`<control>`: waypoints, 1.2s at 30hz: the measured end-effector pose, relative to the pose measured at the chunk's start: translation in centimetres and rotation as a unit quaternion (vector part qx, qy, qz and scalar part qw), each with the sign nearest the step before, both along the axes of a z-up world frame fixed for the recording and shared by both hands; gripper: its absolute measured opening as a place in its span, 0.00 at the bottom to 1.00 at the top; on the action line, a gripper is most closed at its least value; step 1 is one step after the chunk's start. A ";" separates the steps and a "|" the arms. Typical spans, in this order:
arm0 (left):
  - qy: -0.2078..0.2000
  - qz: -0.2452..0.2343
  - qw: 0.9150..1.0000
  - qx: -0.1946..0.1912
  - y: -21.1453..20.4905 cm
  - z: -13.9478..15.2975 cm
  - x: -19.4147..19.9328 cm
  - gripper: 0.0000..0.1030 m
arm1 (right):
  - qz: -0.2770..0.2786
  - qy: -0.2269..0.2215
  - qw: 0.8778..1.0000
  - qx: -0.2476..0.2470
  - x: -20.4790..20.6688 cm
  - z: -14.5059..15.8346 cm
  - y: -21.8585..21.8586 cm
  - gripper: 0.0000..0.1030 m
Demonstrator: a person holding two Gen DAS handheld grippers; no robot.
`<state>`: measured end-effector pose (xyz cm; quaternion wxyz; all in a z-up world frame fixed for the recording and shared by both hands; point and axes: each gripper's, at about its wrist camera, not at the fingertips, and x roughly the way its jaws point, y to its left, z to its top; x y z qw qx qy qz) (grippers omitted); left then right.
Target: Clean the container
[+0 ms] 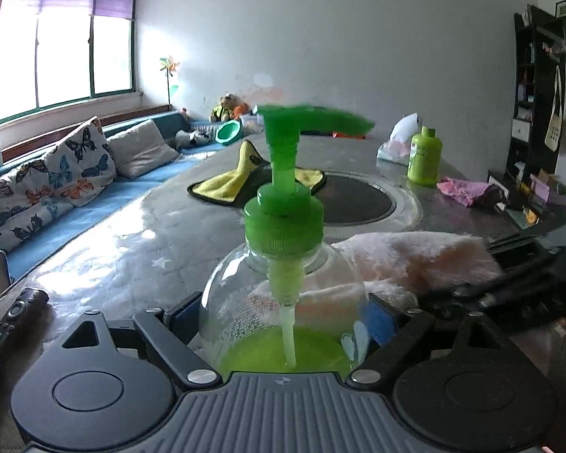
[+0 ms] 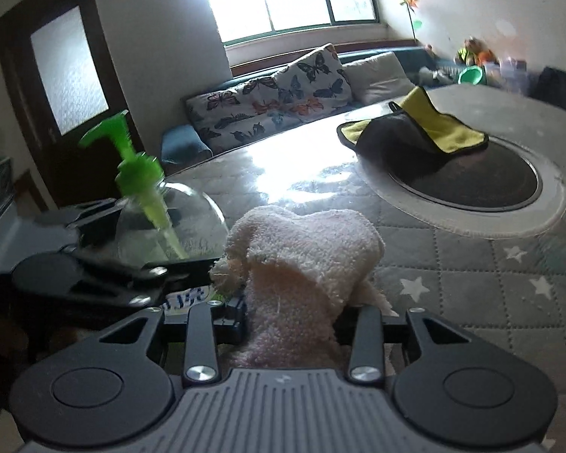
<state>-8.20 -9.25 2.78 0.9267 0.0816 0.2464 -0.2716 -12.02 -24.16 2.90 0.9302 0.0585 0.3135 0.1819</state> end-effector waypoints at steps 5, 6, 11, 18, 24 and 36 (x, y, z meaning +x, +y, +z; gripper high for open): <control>-0.002 0.005 1.000 -0.001 0.0 0.1 -0.5 0.84 | 0.008 -0.006 1.000 -0.015 -1.2 -0.2 0.8 0.29; -0.003 0.007 1.000 -0.008 0.1 0.5 -0.5 0.84 | 0.009 -0.009 1.000 -0.018 -1.6 -0.2 1.0 0.29; -0.006 -0.001 0.997 -0.079 1.3 3.7 -0.9 0.84 | 0.020 -0.018 0.999 -0.022 -2.6 -0.2 1.6 0.26; 0.035 -0.044 0.981 -0.188 1.7 6.3 -1.3 0.84 | 0.037 -0.030 0.999 -0.014 -3.7 -0.2 2.5 0.25; 0.066 -0.048 0.980 -0.182 1.3 5.5 -1.0 0.84 | 0.036 -0.051 0.998 -0.016 -4.6 -0.1 2.4 0.24; 0.077 0.004 0.988 -0.132 1.6 3.4 0.3 0.84 | 0.010 -0.047 0.999 -0.008 -4.5 -0.4 1.1 0.24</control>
